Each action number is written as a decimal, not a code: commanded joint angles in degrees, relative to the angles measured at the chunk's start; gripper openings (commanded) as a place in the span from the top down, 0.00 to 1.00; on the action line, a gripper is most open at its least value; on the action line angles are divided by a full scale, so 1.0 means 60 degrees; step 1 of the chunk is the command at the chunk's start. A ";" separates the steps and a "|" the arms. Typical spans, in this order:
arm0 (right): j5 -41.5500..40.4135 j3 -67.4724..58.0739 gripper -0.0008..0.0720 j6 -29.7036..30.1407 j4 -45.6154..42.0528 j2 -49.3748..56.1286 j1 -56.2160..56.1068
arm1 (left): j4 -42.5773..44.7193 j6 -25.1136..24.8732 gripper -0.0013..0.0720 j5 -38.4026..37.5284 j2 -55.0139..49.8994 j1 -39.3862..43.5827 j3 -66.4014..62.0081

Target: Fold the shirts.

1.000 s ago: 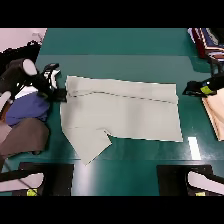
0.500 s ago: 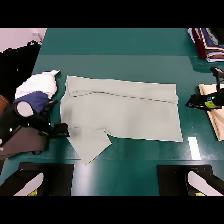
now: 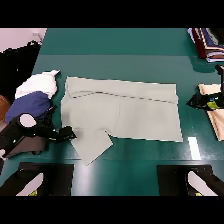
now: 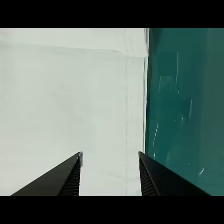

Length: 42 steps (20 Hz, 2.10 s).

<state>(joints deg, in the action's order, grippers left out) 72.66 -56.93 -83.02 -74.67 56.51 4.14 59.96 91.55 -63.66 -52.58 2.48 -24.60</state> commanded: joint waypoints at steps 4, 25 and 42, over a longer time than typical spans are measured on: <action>-0.0007 0.0004 0.43 -0.0004 0.0007 -0.0550 0.0011 | -0.0004 -0.0211 0.94 0.0284 -0.0007 0.0004 0.0124; 0.0933 0.3763 0.51 0.1246 0.1537 0.1606 0.3315 | -0.0073 -0.1089 0.94 -0.0470 0.0033 0.0007 -0.1752; 0.3351 0.3544 0.97 0.1475 -0.0576 -0.2291 0.3326 | -0.0295 0.0007 0.95 -0.5257 0.3373 0.0004 -0.1832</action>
<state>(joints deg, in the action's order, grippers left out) 88.31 -34.79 -72.86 -73.82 49.08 24.14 61.76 88.90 -85.49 -36.95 2.52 -35.48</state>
